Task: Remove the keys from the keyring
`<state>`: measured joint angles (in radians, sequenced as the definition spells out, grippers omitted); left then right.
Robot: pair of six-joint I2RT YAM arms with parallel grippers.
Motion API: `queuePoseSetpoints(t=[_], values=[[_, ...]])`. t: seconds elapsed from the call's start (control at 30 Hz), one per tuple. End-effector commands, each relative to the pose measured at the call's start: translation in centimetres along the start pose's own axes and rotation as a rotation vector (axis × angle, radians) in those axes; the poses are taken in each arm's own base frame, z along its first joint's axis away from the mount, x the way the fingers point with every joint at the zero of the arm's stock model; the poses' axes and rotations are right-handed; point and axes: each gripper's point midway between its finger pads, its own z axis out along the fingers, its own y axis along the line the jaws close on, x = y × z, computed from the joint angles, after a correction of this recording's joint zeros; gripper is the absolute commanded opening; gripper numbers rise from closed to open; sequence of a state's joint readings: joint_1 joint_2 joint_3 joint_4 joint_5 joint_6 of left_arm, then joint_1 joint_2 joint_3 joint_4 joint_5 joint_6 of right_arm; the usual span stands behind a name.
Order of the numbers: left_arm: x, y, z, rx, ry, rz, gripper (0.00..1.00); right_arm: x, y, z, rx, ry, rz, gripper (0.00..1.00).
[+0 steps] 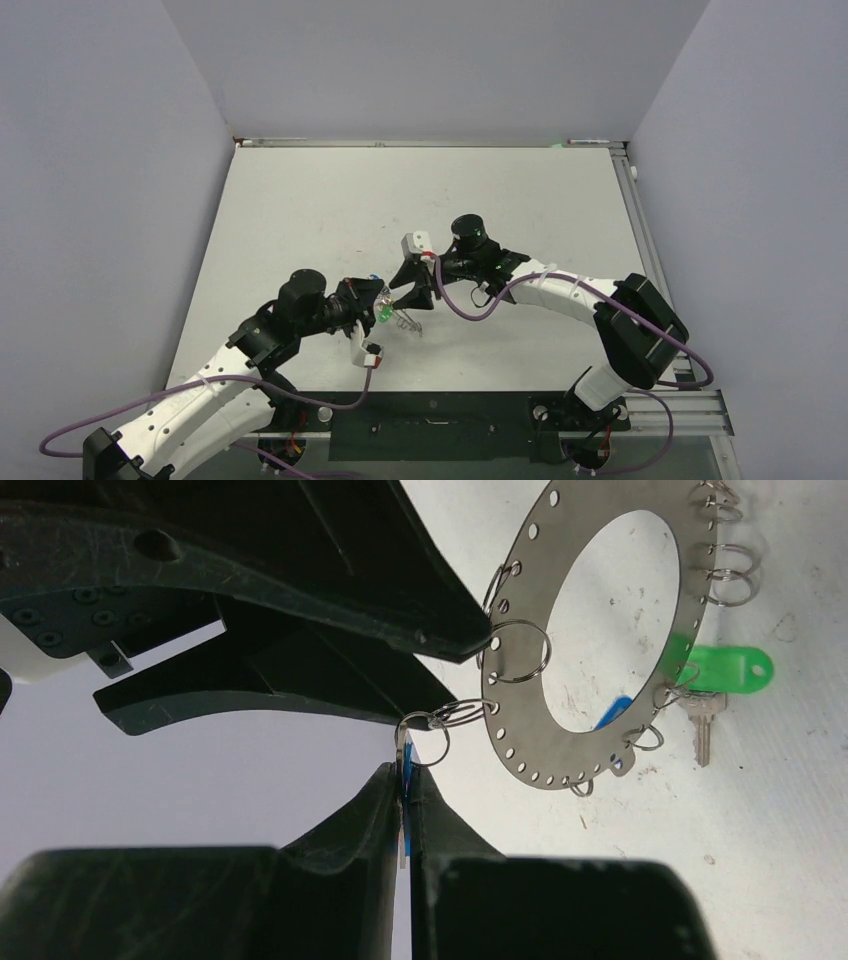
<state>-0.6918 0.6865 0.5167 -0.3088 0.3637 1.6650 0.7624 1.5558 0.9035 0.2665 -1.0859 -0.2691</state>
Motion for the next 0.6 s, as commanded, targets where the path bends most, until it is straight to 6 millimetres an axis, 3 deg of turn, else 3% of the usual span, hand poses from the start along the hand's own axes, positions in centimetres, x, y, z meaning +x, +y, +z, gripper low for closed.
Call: queuePoseSetpoints(t=[0.0, 0.33, 0.57], values=[[-0.8, 2.8, -0.9, -0.065, -0.033, 0.044, 0.00, -1.7, 0.2, -0.1, -0.034, -0.015, -0.110, 0.46], [-0.8, 2.5, -0.8, -0.061, -0.034, 0.047, 0.00, -1.4, 1.6, 0.4, -0.077, 0.003, -0.118, 0.42], [-1.3, 1.9, -1.0, -0.043, -0.054, 0.071, 0.00, -1.6, 0.8, 0.1, -0.064, 0.027, -0.154, 0.42]])
